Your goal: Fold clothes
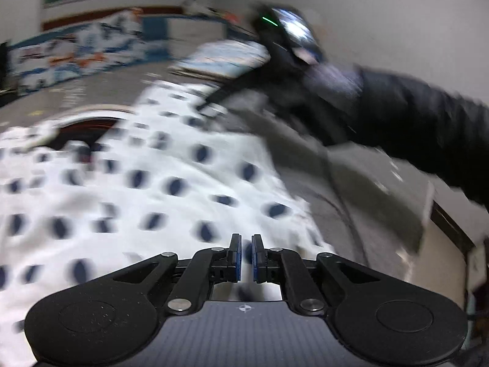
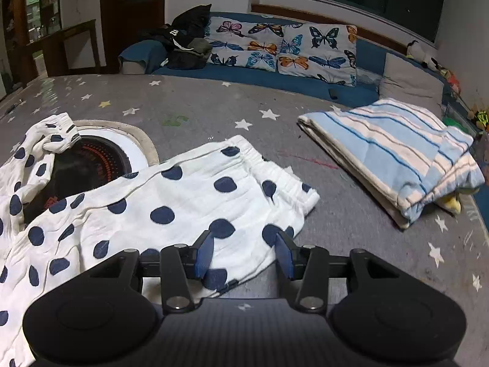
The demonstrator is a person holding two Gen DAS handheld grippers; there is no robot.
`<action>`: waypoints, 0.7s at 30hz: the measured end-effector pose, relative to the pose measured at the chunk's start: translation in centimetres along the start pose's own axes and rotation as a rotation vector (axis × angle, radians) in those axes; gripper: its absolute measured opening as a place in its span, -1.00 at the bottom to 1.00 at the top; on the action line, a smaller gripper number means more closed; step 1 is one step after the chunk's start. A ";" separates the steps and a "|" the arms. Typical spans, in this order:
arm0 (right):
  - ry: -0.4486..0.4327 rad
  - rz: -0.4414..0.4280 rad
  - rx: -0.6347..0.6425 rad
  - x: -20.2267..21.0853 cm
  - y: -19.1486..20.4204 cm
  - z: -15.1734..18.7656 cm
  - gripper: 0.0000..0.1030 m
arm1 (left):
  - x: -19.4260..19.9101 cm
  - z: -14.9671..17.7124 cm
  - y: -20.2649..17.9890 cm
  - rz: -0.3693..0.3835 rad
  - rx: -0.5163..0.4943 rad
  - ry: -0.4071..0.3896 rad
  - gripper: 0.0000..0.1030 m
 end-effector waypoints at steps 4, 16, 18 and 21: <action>0.000 -0.004 0.005 -0.7 -0.4 -0.3 -0.13 | -1.2 1.3 -1.8 0.106 -0.042 0.065 -0.86; -0.009 0.049 -0.044 -3.8 -3.7 -2.2 -0.11 | -1.1 3.5 -2.8 0.302 -0.072 0.148 -0.86; -0.014 0.063 -0.055 -4.4 -4.3 -2.6 -0.06 | -1.1 3.6 -2.7 0.310 -0.060 0.149 -0.85; -0.010 0.091 -0.092 -5.5 -5.5 -3.2 0.17 | -1.1 3.9 -2.8 0.313 -0.051 0.148 -0.85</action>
Point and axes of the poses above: each gripper's, at about its wrist camera, not at the fingertips, and x roughly against the way its jaws point, y to its left, z to its underside, the point moved 3 cm from there along -x, roughly the way its jaws point, and after that the axes turned 7 degrees about x, right-handed, at the moved point
